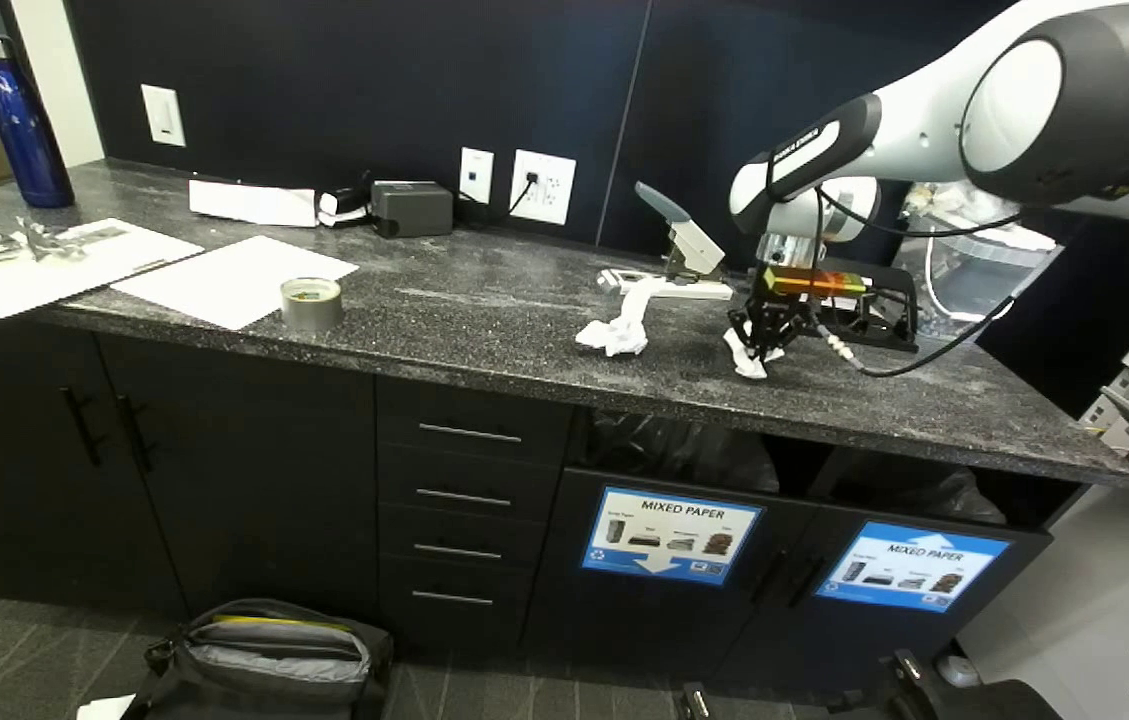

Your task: Put the papers on the countertop in the trash cans

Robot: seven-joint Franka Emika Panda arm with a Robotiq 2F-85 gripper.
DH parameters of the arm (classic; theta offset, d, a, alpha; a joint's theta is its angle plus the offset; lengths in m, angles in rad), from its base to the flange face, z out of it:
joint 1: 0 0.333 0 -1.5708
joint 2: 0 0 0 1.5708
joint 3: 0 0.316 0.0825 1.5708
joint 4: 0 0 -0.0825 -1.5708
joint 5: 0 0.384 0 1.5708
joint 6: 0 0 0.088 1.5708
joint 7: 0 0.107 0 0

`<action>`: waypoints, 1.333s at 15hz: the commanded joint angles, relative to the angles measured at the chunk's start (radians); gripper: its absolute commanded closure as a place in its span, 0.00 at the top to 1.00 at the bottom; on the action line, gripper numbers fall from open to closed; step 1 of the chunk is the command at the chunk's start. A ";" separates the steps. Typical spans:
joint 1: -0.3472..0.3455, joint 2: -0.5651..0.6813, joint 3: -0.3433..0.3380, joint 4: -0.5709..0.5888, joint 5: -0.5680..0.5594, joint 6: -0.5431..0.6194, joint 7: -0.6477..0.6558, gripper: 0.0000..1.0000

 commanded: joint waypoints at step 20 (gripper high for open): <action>0.026 -0.613 0.075 -1.241 -0.077 0.649 -0.050 0.07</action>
